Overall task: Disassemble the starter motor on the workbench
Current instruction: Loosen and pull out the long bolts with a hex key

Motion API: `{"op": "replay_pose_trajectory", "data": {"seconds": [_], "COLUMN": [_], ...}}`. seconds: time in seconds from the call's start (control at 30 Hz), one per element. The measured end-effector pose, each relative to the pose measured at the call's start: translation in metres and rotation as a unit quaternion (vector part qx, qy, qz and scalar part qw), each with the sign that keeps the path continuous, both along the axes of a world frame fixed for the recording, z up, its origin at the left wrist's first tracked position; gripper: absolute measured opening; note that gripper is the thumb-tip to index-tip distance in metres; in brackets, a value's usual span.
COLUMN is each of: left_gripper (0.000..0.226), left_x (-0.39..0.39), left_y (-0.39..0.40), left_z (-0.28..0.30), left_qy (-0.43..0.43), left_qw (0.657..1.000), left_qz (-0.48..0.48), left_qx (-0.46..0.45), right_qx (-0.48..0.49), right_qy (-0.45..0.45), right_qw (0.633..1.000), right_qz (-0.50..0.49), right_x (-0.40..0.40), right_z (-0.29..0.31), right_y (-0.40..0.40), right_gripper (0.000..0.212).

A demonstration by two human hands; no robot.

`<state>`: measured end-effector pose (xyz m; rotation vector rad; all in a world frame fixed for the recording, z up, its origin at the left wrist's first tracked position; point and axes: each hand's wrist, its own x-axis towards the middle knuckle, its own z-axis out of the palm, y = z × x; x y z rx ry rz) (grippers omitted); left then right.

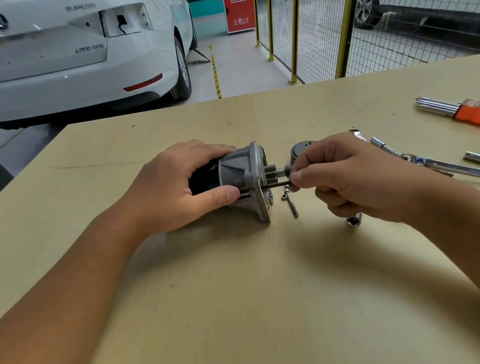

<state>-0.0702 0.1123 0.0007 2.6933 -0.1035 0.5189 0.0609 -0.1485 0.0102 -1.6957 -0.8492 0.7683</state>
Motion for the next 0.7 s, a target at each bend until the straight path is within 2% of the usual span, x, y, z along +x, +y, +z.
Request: {"op": "replay_pose_trajectory", "data": {"seconds": [0.2,0.33,0.43,0.53,0.63,0.7], "left_gripper": [0.069,0.071,0.067,0.045,0.033,0.03], "left_x": [-0.001,0.0,-0.003,0.002,0.008,0.009], "left_y": [-0.001,-0.002,-0.014,-0.048,-0.081,-0.086], "left_z": [0.001,0.001,0.001,-0.003,-0.01,-0.012], "left_qy": [-0.007,-0.014,-0.099,-0.189,-0.18,-0.182], "left_qw": [1.0,1.0,0.994,0.979,0.977,0.976], "left_qz": [0.001,-0.001,-0.006,-0.007,0.017,0.022], "left_qx": [0.001,0.005,0.041,0.078,0.112,0.114], "right_qx": [0.011,0.019,0.018,0.027,0.047,0.046], "right_qy": [-0.04,-0.208,-0.287,-0.317,-0.328,-0.292], "right_qw": [0.999,0.978,0.958,0.948,0.944,0.955], "right_qz": [0.009,0.011,0.005,-0.002,0.0,0.016], "right_x": [-0.002,-0.002,-0.001,-0.002,-0.005,-0.005], "right_z": [-0.002,-0.002,-0.003,-0.003,-0.003,0.002], "right_y": [0.001,0.0,0.001,0.001,0.002,0.0], "right_gripper": [0.02,0.018,0.016,0.013,0.014,0.012]}}
